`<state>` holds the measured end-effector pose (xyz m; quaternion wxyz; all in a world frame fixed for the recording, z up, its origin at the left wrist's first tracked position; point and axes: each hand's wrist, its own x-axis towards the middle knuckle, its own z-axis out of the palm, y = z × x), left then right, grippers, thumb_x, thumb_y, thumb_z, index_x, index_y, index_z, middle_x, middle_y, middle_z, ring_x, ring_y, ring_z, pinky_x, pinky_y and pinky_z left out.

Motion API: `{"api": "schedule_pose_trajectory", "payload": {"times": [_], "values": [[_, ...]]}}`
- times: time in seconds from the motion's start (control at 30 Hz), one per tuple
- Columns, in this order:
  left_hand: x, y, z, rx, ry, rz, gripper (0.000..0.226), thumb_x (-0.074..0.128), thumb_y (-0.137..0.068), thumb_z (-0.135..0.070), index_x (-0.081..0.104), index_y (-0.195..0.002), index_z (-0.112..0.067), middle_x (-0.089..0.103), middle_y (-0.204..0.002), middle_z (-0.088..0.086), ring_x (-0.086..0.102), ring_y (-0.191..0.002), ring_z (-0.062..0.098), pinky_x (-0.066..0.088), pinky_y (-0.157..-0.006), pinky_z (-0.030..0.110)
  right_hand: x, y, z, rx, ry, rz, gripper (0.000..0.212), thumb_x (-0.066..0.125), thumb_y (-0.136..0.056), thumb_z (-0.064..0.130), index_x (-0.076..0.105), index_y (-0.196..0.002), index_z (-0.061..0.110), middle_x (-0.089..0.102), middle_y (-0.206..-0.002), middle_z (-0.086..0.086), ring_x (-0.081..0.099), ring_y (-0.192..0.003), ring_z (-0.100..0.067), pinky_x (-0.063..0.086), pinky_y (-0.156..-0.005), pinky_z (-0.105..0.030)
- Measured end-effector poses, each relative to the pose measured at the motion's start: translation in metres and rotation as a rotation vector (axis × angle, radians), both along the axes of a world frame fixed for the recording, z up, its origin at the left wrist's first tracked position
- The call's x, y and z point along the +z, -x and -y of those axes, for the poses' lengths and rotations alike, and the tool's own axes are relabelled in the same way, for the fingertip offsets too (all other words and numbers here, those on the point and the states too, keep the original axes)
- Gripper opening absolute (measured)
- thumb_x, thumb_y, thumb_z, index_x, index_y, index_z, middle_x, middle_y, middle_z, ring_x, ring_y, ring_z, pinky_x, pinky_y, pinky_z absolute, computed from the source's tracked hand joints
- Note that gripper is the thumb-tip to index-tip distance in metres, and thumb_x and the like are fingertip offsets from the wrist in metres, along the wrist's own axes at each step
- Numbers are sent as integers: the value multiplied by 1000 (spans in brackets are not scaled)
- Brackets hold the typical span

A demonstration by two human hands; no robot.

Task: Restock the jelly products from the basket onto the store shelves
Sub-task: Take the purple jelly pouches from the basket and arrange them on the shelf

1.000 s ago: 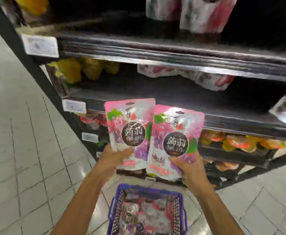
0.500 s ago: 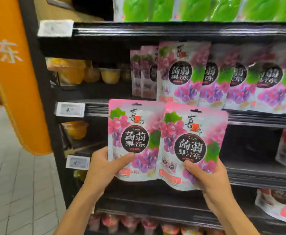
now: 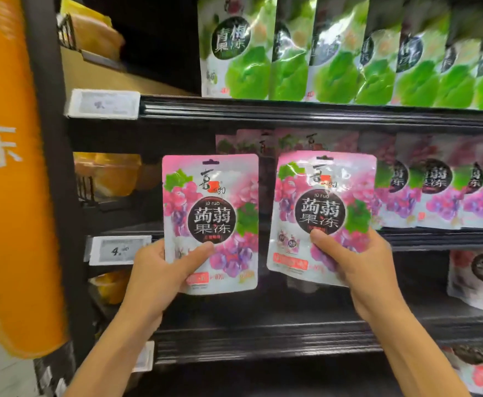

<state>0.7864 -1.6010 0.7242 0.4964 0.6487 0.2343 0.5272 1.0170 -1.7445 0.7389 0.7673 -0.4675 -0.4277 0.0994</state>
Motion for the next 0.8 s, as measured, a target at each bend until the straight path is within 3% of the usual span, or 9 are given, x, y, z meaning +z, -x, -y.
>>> {"api": "schedule_pose_trajectory", "payload": {"times": [0.1, 0.2, 0.3, 0.5, 0.7, 0.8], "values": [[2, -1, -2, -9, 21, 19, 44, 80, -63, -41, 72, -100, -18, 79, -89, -1, 76, -80, 18, 59, -56, 27, 11, 0, -10, -17, 7, 33, 37, 89, -55, 38, 73, -86, 25, 77, -88, -6, 74, -84, -31, 62, -70, -48], [3, -4, 0, -10, 33, 32, 47, 79, -63, -41, 71, -103, -18, 78, -90, -1, 76, -81, 18, 60, -57, 28, 22, -1, -20, -45, 5, 104, 34, 90, -64, 28, 70, -93, 28, 77, -92, -2, 74, -84, -26, 62, -76, -49], [3, -6, 4, -22, 39, 47, 47, 80, -62, -40, 73, -102, -16, 79, -90, 0, 76, -81, 19, 60, -58, 26, 31, -2, -31, -65, 17, 134, 48, 90, -65, 29, 66, -107, 25, 76, -99, 1, 73, -93, -19, 60, -83, -46], [3, -7, 6, -17, 43, 59, 53, 79, -61, -42, 71, -106, -15, 78, -92, 1, 76, -85, 20, 62, -65, 31, 47, 6, -51, -86, -33, 195, 35, 87, -71, 24, 66, -97, 28, 76, -91, 8, 73, -82, -9, 59, -67, -25], [3, -3, 4, -3, 68, 74, 55, 78, -60, -43, 70, -107, -14, 78, -93, 3, 76, -85, 21, 62, -67, 35, 47, 13, -78, -183, 23, 297, 26, 82, -78, 30, 61, -93, 31, 70, -92, 11, 67, -87, -7, 58, -83, -40], [1, 1, 3, 2, 69, 75, 52, 77, -63, -40, 70, -108, -14, 78, -95, 3, 76, -87, 21, 62, -66, 32, 44, 15, -84, -212, 34, 417, 39, 80, -79, 34, 61, -110, 20, 67, -98, 15, 64, -92, 0, 56, -86, -32]]}}
